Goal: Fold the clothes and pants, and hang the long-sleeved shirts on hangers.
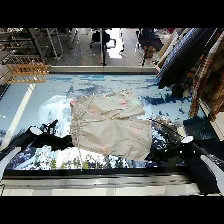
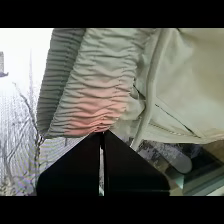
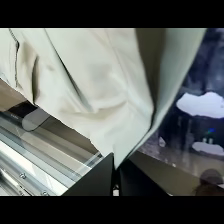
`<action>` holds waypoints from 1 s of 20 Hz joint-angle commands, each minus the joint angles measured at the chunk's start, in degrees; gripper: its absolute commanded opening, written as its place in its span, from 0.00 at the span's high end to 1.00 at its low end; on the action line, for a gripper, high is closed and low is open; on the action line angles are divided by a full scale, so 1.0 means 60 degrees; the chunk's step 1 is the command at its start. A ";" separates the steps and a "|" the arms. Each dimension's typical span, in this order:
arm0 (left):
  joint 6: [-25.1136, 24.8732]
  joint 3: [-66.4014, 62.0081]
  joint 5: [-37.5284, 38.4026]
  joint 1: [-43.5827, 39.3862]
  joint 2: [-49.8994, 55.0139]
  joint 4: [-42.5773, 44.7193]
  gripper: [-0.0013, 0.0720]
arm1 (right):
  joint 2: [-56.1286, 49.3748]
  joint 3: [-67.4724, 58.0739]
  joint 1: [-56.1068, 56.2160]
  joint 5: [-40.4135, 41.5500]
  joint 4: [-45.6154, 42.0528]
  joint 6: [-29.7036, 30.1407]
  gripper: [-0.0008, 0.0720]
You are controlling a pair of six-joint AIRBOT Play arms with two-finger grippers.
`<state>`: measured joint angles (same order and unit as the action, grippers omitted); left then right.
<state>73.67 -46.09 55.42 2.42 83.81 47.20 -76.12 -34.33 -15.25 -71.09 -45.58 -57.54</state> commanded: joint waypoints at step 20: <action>-0.1096 -0.6470 0.4721 0.0798 -0.8426 -0.1490 0.96 | 0.7333 -1.1151 0.0149 -0.0211 -0.0838 -0.0554 0.97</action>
<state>66.83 -86.83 82.32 7.11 39.24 38.81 -31.64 -97.17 -14.39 -74.94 -53.45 -60.58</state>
